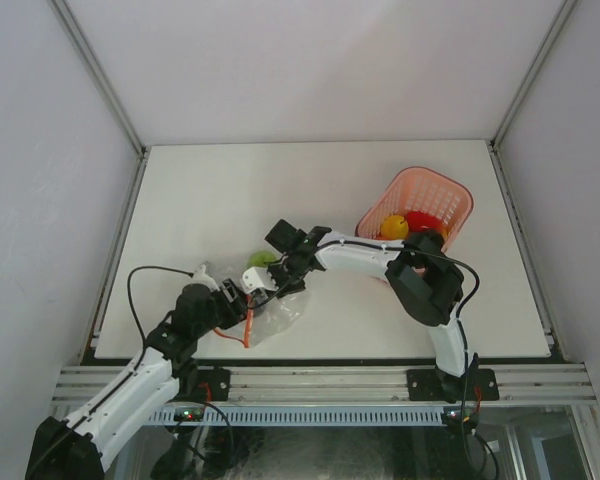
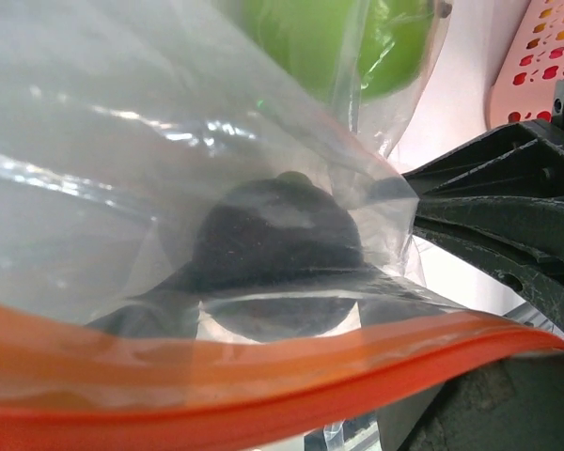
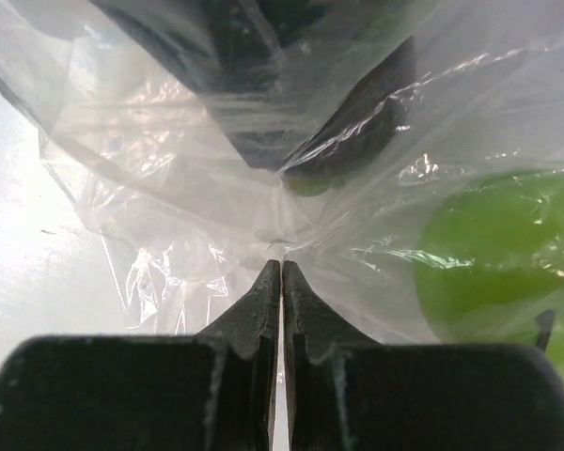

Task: Open the zip-top bag and remove the fake food
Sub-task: Pick up the fake fruit from the zipper food storage bag.

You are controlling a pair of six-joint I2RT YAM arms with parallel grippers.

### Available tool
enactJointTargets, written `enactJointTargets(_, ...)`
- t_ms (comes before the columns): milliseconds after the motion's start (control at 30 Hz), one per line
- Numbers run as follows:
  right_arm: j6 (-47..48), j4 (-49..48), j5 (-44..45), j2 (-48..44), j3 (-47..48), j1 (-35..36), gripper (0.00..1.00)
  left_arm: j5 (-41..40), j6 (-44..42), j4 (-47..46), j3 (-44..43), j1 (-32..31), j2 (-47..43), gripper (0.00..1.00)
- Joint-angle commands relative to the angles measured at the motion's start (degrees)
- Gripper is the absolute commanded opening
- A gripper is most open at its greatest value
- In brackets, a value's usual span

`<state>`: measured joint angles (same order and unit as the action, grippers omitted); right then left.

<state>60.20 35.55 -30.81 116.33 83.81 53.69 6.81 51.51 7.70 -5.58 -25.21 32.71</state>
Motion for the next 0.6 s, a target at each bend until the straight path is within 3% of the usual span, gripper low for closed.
enactJointTargets(0, 1.16, 2.18, 0.87, -0.67, 1.66, -0.98, 0.0, -2.25, -0.51, 4.4, -0.66, 0.6, -1.32, 0.51)
enactJointTargets(300, 1.23, 2.57, 1.05, -1.45, 1.44, -2.9, 0.0, -2.33, 3.12, 12.31, -4.56, 0.63, -12.24, 0.47)
enactJointTargets(567, 1.04, 2.45, 2.18, -1.97, 1.36, -4.66, 0.0, -6.0, 3.53, 22.42, -12.16, 0.63, -13.18, 0.47)
